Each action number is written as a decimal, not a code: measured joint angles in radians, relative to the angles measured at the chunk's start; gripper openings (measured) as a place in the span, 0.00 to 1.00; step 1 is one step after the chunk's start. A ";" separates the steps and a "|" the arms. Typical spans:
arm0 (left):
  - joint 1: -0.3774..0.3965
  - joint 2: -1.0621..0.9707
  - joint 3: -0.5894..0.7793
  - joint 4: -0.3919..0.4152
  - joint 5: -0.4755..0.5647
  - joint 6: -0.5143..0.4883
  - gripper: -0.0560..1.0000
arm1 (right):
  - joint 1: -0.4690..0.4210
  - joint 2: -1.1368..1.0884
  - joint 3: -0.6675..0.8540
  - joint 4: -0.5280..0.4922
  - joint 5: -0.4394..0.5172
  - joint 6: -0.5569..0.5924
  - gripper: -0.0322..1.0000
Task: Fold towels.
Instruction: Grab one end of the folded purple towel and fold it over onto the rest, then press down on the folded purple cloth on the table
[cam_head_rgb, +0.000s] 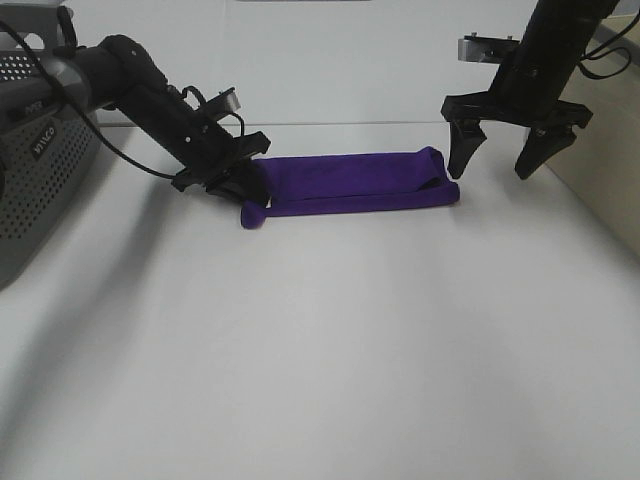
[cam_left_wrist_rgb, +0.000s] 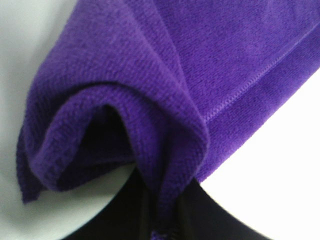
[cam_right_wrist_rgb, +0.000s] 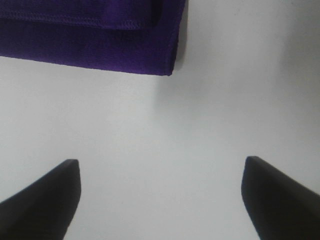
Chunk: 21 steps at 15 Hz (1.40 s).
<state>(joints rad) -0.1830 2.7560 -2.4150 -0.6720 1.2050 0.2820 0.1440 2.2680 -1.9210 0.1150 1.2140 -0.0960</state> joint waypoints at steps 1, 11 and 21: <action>0.001 -0.017 0.005 0.042 0.001 0.000 0.10 | 0.000 -0.007 0.000 0.000 0.000 0.000 0.84; -0.061 -0.238 0.012 0.061 0.006 0.007 0.10 | 0.000 -0.232 0.000 0.022 0.002 0.000 0.84; -0.243 -0.163 0.012 -0.075 -0.325 -0.031 0.69 | 0.000 -0.287 0.000 0.061 0.003 0.000 0.83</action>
<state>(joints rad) -0.4260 2.5930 -2.4030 -0.7470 0.8800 0.2510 0.1440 1.9810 -1.9210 0.1760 1.2170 -0.0960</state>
